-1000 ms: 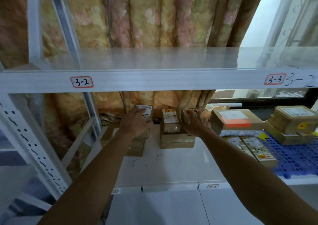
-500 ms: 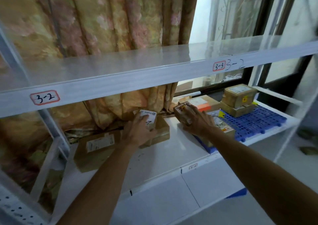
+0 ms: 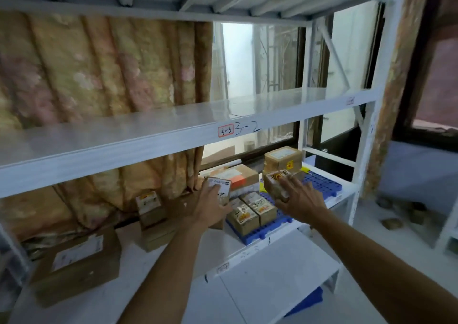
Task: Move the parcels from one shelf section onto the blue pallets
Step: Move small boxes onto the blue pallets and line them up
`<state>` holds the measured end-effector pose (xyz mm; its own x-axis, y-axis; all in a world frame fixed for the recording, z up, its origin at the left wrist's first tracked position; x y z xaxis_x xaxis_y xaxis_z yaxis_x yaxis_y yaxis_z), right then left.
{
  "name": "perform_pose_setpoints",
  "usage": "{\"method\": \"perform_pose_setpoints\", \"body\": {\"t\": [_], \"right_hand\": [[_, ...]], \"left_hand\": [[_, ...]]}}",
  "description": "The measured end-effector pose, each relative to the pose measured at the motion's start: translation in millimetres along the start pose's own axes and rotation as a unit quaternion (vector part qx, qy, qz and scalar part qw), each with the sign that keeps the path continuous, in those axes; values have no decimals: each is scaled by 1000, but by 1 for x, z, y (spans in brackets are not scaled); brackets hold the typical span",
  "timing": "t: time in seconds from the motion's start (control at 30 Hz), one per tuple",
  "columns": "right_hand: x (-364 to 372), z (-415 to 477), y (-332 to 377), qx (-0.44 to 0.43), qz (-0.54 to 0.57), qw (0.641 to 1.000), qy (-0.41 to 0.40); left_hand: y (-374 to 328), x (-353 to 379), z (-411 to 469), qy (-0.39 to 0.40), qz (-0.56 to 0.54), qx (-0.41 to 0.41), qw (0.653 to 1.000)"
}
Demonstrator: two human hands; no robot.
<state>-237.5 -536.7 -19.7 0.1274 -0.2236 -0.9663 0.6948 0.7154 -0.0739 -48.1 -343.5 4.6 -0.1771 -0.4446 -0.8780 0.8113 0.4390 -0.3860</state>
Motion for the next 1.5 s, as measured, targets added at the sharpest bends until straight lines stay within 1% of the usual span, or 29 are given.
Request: {"method": "perform_pose_setpoints", "body": {"t": [0.1,0.17,0.23,0.3,0.47,0.57,0.63,0.73,0.8,0.93,1.03,1.13,1.27,1.4,1.5], "right_hand": [[-7,-7,-46,0,-13,1000,7],[-9,-12,-76,-7,-12,1000,6],[-10,-21,-106,2,-8,1000,-2],[-8,-31,-134,4,-20,1000,-14],[10,-47,-188,-21,-50,998,-9],[34,-43,-213,-10,-39,999,11],[49,-40,-222,-2,-29,999,33],[61,-35,-227,-11,-38,999,34],[69,-31,-227,-23,-38,998,36],[93,-16,-232,-7,-14,999,49],[108,3,-242,-17,-38,996,75],[109,32,-259,-4,-63,996,60],[110,70,-283,34,-59,996,50],[120,97,-291,42,-58,996,50],[133,110,-293,28,-66,995,62]], "left_hand": [[-51,11,5,-8,8,-3,1000],[-86,23,6,-14,24,10,1000],[-116,39,9,-18,41,23,999],[-142,57,13,-15,34,18,999],[-195,99,18,-2,21,10,1000],[-214,119,22,11,21,8,1000],[-220,130,28,16,34,11,999],[-225,146,41,18,34,11,999],[-224,160,50,17,18,1,1000],[-222,190,77,18,-4,-15,1000],[-223,207,103,24,-23,-23,999],[-221,223,131,27,-35,-25,999],[-209,242,165,32,-51,-21,998],[-200,260,192,29,-50,-37,998],[-196,278,207,39,-64,-53,996]]}}
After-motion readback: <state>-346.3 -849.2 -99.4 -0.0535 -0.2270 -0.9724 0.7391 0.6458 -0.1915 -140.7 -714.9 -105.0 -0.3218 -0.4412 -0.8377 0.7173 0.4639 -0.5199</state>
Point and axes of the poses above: each hand's wrist, its own z-axis towards the middle knuckle, its own x-axis out of the palm, y = z × x, the point moved 2 cm from there along z, towards the middle knuckle, and after that the axes turned 11 degrees about -z, right-handed, at the moved point
